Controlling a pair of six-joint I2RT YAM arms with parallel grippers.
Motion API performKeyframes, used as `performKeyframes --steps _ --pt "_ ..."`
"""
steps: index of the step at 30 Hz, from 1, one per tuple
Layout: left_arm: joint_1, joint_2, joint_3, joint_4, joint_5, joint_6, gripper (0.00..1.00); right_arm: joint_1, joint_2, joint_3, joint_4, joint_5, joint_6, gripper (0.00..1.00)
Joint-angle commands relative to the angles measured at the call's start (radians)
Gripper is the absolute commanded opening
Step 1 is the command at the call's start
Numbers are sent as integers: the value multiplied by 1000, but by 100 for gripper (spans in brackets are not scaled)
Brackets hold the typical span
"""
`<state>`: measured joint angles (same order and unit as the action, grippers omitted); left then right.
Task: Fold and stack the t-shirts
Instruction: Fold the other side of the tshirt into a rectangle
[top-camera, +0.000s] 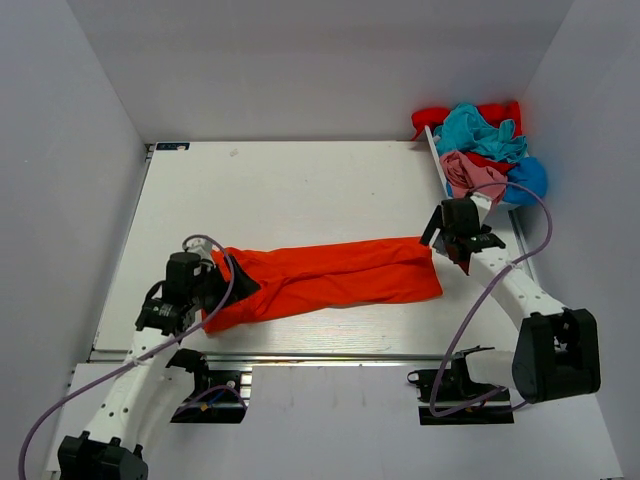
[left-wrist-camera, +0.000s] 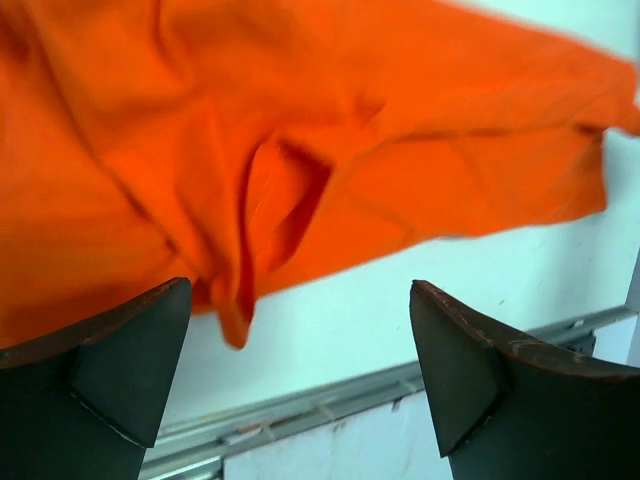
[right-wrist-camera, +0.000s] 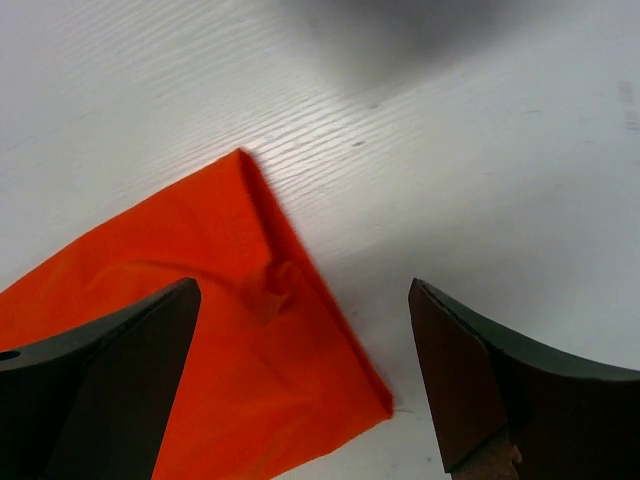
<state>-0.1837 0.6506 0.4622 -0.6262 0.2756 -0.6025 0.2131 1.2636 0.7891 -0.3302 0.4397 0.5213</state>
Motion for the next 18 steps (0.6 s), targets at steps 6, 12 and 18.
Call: performKeyframes --steps 6,12,18 --pt "-11 200 108 259 46 85 100 57 65 48 289 -562 -165 90" --pt "-11 432 119 445 134 96 100 101 267 154 260 -585 -228 90" --pt "-43 530 98 528 182 86 100 123 295 121 220 -598 -202 90"
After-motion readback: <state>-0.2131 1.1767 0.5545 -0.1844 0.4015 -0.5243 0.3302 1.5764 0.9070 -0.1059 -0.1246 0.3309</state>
